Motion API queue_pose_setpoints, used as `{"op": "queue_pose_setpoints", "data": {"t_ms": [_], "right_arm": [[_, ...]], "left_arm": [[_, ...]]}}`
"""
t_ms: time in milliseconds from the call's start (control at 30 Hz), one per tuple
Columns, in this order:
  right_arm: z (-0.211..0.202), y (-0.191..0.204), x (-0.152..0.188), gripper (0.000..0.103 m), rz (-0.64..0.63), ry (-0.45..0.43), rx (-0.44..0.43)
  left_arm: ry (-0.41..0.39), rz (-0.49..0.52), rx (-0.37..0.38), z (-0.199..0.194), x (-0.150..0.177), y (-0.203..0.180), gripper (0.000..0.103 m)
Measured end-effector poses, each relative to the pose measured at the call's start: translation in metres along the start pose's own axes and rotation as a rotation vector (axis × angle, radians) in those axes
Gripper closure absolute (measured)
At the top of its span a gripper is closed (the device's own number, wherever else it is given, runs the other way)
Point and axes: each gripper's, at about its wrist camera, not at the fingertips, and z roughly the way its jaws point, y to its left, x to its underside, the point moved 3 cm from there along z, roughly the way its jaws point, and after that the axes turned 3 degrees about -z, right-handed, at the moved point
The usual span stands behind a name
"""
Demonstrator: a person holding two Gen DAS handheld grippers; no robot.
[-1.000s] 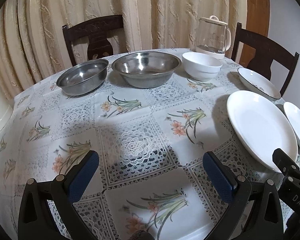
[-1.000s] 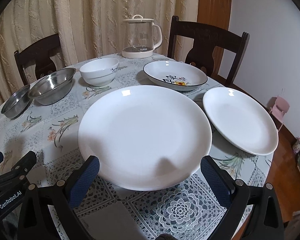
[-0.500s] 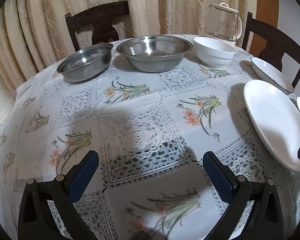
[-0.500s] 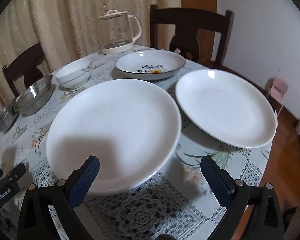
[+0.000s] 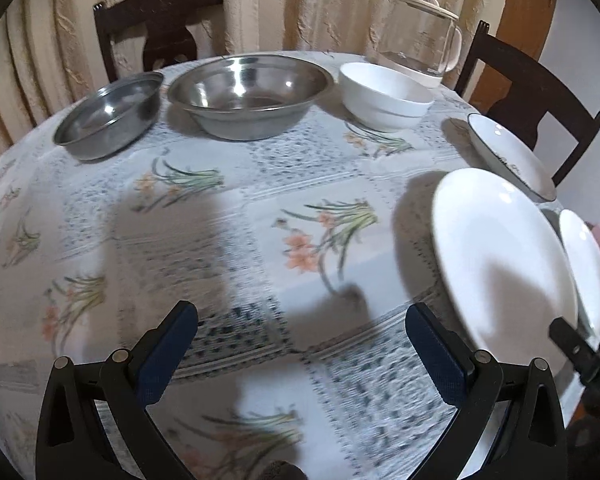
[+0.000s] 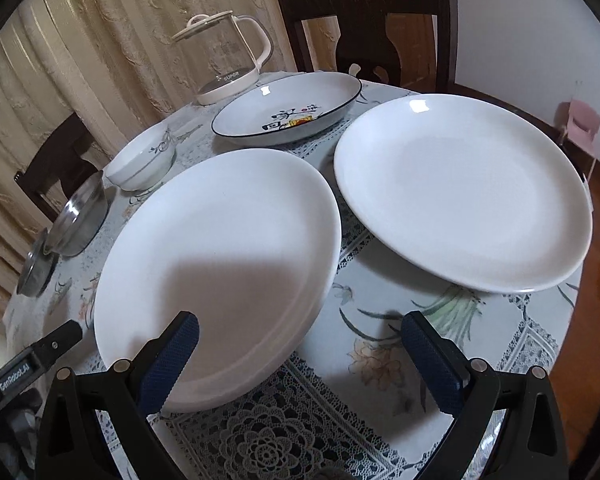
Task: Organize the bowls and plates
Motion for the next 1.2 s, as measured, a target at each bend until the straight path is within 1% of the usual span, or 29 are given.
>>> {"op": "queue_pose_setpoints", "data": {"t_ms": [267,567,667,867,1033,1200], "right_arm": [[0.005,0.0,-0.006,0.0,0.016,0.002,-0.083],[0.007,-0.004,-0.011,0.0,0.033,-0.009,-0.138],[0.008,-0.003,-0.013,0.0,0.038,-0.008,-0.158],[0.009,-0.002,-0.013,0.0,0.023,-0.02,-0.167],[0.007,-0.007,-0.009,0.0,0.027,-0.062,-0.203],[0.007,-0.009,-0.009,0.0,0.012,-0.063,-0.232]], "left_arm": [[0.035,-0.015,0.08,0.011,-0.011,-0.016,0.0],[0.078,-0.061,0.205,0.031,-0.026,-0.028,0.0],[0.08,-0.073,0.244,0.035,-0.031,-0.033,0.0],[0.087,-0.08,0.312,0.042,-0.037,-0.045,0.0],[0.087,-0.088,0.348,0.044,-0.039,-0.048,0.0],[0.094,-0.101,0.386,0.044,-0.04,-0.044,0.0]]}}
